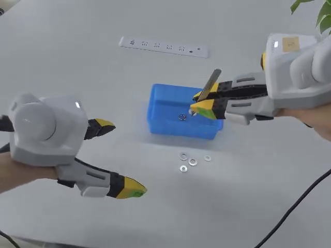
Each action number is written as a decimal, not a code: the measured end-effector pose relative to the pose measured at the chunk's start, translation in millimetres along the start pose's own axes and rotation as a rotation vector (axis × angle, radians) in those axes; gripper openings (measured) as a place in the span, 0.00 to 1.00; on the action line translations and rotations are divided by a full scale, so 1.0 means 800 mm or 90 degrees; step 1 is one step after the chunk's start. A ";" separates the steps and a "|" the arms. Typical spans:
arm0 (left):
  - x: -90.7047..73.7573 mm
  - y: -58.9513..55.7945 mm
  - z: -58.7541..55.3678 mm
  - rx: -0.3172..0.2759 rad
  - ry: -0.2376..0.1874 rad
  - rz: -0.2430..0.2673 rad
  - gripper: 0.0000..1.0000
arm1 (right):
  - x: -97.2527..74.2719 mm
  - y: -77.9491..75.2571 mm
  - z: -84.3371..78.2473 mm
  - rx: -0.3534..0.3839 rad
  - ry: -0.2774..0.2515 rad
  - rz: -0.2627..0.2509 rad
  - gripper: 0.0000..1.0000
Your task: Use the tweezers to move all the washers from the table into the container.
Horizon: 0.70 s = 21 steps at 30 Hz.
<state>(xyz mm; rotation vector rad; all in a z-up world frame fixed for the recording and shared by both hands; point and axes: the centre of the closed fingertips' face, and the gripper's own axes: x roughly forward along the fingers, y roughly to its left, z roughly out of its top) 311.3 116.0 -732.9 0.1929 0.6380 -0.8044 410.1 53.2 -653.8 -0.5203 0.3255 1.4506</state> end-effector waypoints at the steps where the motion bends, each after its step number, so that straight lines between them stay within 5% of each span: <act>1: 0.000 0.001 -0.001 0.000 0.001 0.001 0.99 | 0.002 -0.004 -0.001 0.001 0.003 -0.002 0.10; 8: -0.001 0.006 -0.003 -0.007 0.005 0.002 0.99 | 0.028 -0.029 -0.017 0.011 0.027 -0.012 0.10; 21: -0.005 0.009 -0.019 -0.009 0.033 0.005 0.99 | 0.083 -0.054 -0.080 0.035 0.095 -0.022 0.10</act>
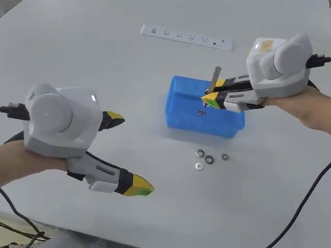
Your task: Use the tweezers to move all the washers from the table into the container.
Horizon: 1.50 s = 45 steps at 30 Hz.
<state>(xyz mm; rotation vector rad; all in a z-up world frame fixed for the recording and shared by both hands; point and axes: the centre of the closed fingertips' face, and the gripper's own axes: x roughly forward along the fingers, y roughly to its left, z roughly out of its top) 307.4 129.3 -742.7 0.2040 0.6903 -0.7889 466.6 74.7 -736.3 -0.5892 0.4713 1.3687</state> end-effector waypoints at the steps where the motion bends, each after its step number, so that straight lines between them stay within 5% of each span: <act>1: -0.001 0.001 -0.001 -0.001 0.001 0.001 0.99 | 0.003 -0.001 -0.002 0.006 0.002 0.001 0.10; 17: 0.006 -0.004 -0.004 -0.009 0.008 -0.008 0.99 | 0.024 -0.004 -0.031 0.033 0.012 -0.009 0.10; 34: 0.002 0.004 -0.001 -0.004 0.004 0.009 0.99 | 0.015 -0.004 -0.022 0.031 0.002 -0.008 0.11; 39: 0.003 0.019 0.023 0.011 -0.020 0.013 0.99 | 0.010 0.000 -0.020 0.017 0.005 -0.006 0.11; 42: 0.003 0.040 0.058 0.035 -0.066 0.038 0.90 | 0.009 0.003 -0.019 0.014 0.003 0.000 0.11; 45: 0.006 0.049 0.099 0.018 -0.125 0.028 0.84 | 0.007 0.007 -0.019 0.005 0.002 0.008 0.11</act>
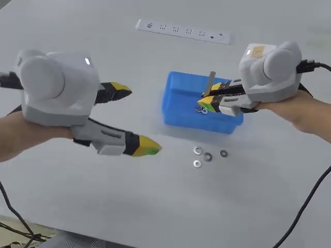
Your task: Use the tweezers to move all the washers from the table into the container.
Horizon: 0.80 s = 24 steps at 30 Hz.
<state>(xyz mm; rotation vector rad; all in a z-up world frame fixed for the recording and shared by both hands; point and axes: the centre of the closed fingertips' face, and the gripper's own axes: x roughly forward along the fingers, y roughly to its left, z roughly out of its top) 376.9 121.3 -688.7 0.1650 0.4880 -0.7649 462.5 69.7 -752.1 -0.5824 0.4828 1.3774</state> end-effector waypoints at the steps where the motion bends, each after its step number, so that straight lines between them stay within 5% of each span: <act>1: 0.003 0.002 0.005 0.005 0.002 -0.003 0.82 | 0.000 0.001 0.000 -0.003 0.000 0.001 0.11; 5: 0.023 0.005 0.024 0.050 -0.002 -0.018 0.71 | -0.003 0.003 0.003 -0.009 -0.004 0.006 0.11; 13: 0.067 0.013 0.058 0.078 -0.025 -0.047 0.59 | -0.012 0.009 0.011 -0.021 -0.014 0.009 0.11; 24: 0.103 -0.001 0.073 0.108 -0.006 -0.123 0.29 | -0.015 0.024 0.028 -0.035 -0.030 0.026 0.11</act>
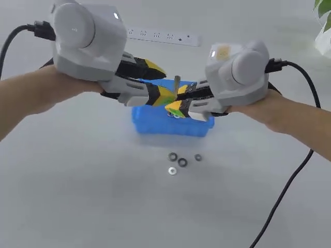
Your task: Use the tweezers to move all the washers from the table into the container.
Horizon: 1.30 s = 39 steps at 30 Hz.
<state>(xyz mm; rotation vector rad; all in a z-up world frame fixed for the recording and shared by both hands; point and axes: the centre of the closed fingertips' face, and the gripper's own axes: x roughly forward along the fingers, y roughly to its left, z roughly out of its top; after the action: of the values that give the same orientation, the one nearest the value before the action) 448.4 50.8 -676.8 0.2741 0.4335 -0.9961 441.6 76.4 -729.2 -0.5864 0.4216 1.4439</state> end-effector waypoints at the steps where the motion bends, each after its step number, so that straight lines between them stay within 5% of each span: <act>1: 0.002 -0.002 0.000 0.008 0.002 -0.005 0.28 | 0.000 0.001 0.001 -0.003 0.000 0.001 0.11; 9: 0.006 -0.007 0.002 0.035 0.004 -0.026 0.11 | 0.002 0.005 0.002 -0.015 0.002 0.010 0.11; 22: 0.006 -0.002 0.013 0.077 0.002 0.006 0.07 | 0.003 -0.005 0.005 -0.016 -0.005 0.000 0.11; 34: 0.002 -0.003 0.018 0.076 -0.006 -0.004 0.06 | 0.002 -0.003 0.008 -0.048 0.002 -0.003 0.13; 39: 0.000 -0.004 0.026 0.092 -0.009 -0.006 0.06 | -0.002 0.000 0.016 -0.038 -0.012 0.000 0.21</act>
<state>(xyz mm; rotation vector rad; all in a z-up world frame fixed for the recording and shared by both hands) 450.5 40.2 -658.5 0.3953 0.3497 -1.0404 440.3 82.7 -718.2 -0.6199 0.3648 1.4645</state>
